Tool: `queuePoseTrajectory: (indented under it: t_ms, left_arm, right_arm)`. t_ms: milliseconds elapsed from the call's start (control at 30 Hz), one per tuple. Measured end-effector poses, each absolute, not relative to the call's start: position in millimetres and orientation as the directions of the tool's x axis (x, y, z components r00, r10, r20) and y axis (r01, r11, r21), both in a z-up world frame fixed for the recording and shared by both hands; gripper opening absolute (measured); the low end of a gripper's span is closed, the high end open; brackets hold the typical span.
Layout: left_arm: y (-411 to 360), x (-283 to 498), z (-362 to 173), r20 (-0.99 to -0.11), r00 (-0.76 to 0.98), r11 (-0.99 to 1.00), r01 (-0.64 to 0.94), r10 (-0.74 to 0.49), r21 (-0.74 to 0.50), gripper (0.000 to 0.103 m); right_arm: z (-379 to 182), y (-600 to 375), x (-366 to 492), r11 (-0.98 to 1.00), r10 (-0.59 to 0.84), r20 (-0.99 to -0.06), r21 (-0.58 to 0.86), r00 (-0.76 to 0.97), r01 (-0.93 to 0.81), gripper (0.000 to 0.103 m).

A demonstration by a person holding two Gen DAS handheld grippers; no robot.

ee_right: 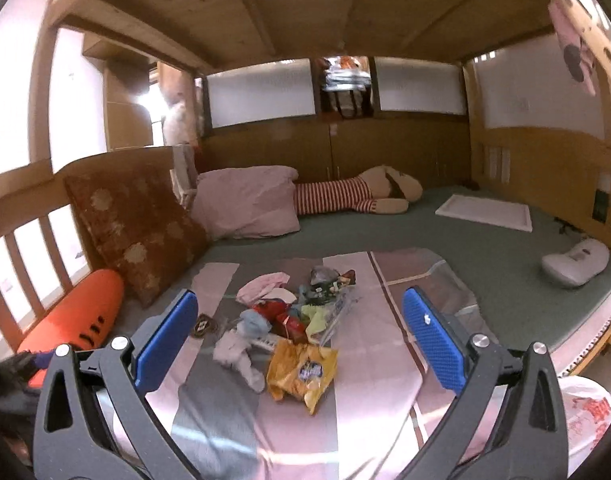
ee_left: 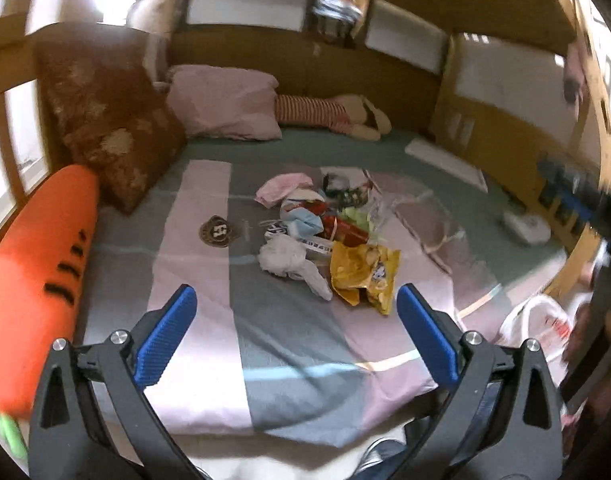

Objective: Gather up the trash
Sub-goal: 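Grasp the blue face mask with the left tool while the right tool grasps the light green tissue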

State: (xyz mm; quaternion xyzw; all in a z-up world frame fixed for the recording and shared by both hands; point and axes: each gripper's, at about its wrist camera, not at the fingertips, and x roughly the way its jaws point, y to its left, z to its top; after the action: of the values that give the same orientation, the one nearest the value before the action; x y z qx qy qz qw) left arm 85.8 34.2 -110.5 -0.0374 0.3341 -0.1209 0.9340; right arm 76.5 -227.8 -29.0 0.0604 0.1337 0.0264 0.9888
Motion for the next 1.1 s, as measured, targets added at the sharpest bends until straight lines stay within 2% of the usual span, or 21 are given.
queuePoseTrajectory:
  t_ms: [67, 167, 267, 367, 500, 533, 633, 700, 733, 767, 800, 833, 900, 933, 967, 1100]
  left_arm:
    - [30, 114, -115, -0.655, 0.710, 0.965, 0.209, -0.260, -0.158, 0.100]
    - [18, 161, -118, -0.714, 0.676, 0.980, 0.186, -0.179, -0.069, 0.100]
    - [2, 212, -131, -0.751, 0.644, 0.981, 0.193, -0.148, -0.028, 0.100]
    - [-21, 264, -156, -0.794, 0.590, 0.967, 0.256, -0.147, 0.011, 0.100]
    - [-38, 307, -194, -0.833, 0.526, 0.957, 0.289, -0.171, -0.014, 0.097]
    - [-42, 315, -201, -0.833, 0.526, 0.959, 0.283, -0.169, -0.016, 0.097]
    - [-44, 338, -221, -0.853, 0.481, 0.961, 0.265, -0.200, -0.076, 0.095]
    - [-51, 349, -230, -0.864, 0.456, 0.958, 0.271, -0.213, -0.094, 0.084]
    - [-52, 354, -232, -0.862, 0.458, 0.957, 0.273, -0.217, -0.096, 0.079]
    - [-54, 359, -234, -0.863, 0.452, 0.955, 0.275, -0.227, -0.107, 0.066]
    - [-54, 363, -238, -0.867, 0.435, 0.952, 0.278, -0.245, -0.129, 0.049]
    - [-54, 366, -241, -0.870, 0.422, 0.949, 0.280, -0.255, -0.143, 0.042]
    - [-50, 366, -242, -0.863, 0.427, 0.947, 0.280, -0.270, -0.157, 0.021]
    - [-46, 365, -238, -0.853, 0.443, 0.947, 0.278, -0.277, -0.163, 0.016]
    - [-43, 367, -235, -0.844, 0.451, 0.944, 0.278, -0.289, -0.175, 0.006]
    - [-26, 346, -192, -0.767, 0.533, 0.929, 0.284, -0.358, -0.236, 0.005]
  right_arm:
    - [-20, -230, 99, 0.995, 0.036, -0.252, 0.098, 0.967, -0.011, 0.100]
    - [-14, -231, 151, 0.999, 0.023, -0.312, 0.041, 0.950, -0.011, 0.100]
    - [-28, -235, 218, 0.998, 0.058, -0.431, 0.060, 0.901, -0.035, 0.100]
    - [-77, -240, 275, 0.992, 0.098, -0.572, 0.120, 0.815, -0.035, 0.100]
    - [-155, -252, 322, 0.953, 0.225, -0.725, 0.302, 0.650, 0.006, 0.086]
    - [-165, -250, 324, 0.949, 0.236, -0.742, 0.315, 0.627, 0.016, 0.081]
    - [-184, -245, 340, 0.944, 0.254, -0.770, 0.329, 0.585, 0.024, 0.078]
    - [-192, -240, 349, 0.941, 0.263, -0.781, 0.337, 0.566, 0.027, 0.074]
    - [-200, -238, 355, 0.937, 0.277, -0.795, 0.349, 0.540, 0.034, 0.065]
    - [-206, -237, 360, 0.932, 0.288, -0.804, 0.359, 0.520, 0.039, 0.058]
    - [-211, -238, 365, 0.928, 0.298, -0.811, 0.369, 0.502, 0.044, 0.044]
    - [-219, -238, 369, 0.923, 0.312, -0.819, 0.381, 0.482, 0.050, 0.034]
    - [-223, -243, 371, 0.909, 0.332, -0.806, 0.413, 0.490, 0.064, 0.023]
    - [-218, -245, 368, 0.909, 0.327, -0.801, 0.412, 0.502, 0.066, 0.015]
    - [-214, -246, 367, 0.910, 0.324, -0.794, 0.410, 0.514, 0.058, 0.015]
    - [-191, -255, 355, 0.903, 0.335, -0.748, 0.429, 0.574, 0.033, 0.015]
